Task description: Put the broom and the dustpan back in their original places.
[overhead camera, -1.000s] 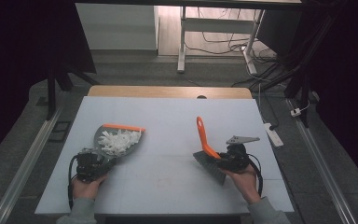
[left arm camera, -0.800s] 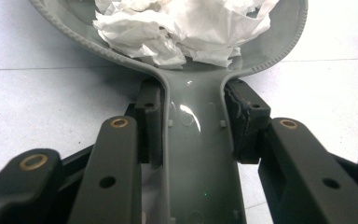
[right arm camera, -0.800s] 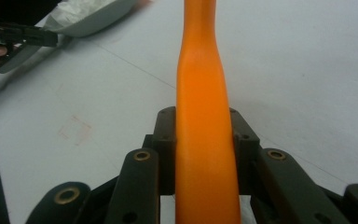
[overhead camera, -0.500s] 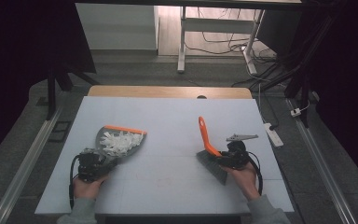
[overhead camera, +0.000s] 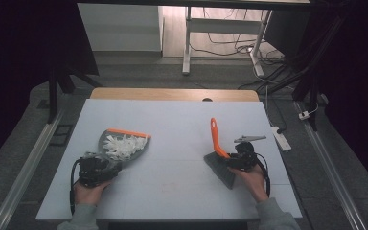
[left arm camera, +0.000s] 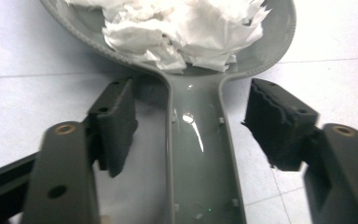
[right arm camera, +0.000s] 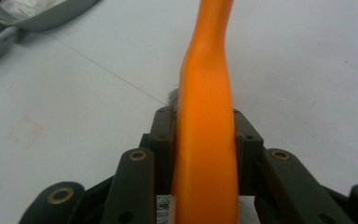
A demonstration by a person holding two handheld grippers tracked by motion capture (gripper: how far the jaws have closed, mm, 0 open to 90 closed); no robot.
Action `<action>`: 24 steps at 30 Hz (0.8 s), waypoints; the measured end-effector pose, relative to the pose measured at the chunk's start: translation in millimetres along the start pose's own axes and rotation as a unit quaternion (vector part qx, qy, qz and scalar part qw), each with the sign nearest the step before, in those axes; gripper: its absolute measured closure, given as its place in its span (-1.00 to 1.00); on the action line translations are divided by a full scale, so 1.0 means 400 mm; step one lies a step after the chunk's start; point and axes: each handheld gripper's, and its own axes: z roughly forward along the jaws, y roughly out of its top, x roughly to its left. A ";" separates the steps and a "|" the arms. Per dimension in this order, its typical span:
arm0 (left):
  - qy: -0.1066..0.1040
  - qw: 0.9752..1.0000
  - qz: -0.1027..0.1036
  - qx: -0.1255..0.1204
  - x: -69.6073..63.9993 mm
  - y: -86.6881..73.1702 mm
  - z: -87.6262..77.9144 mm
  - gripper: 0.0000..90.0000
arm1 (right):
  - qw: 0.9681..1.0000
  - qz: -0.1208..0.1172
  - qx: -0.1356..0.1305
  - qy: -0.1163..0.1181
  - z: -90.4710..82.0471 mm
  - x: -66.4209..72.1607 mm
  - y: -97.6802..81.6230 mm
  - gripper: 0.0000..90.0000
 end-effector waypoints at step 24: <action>-0.017 1.000 0.014 -0.013 0.012 -0.001 -0.034 -0.35 | 0.996 -0.016 0.045 -0.075 0.025 -0.041 0.009 -0.11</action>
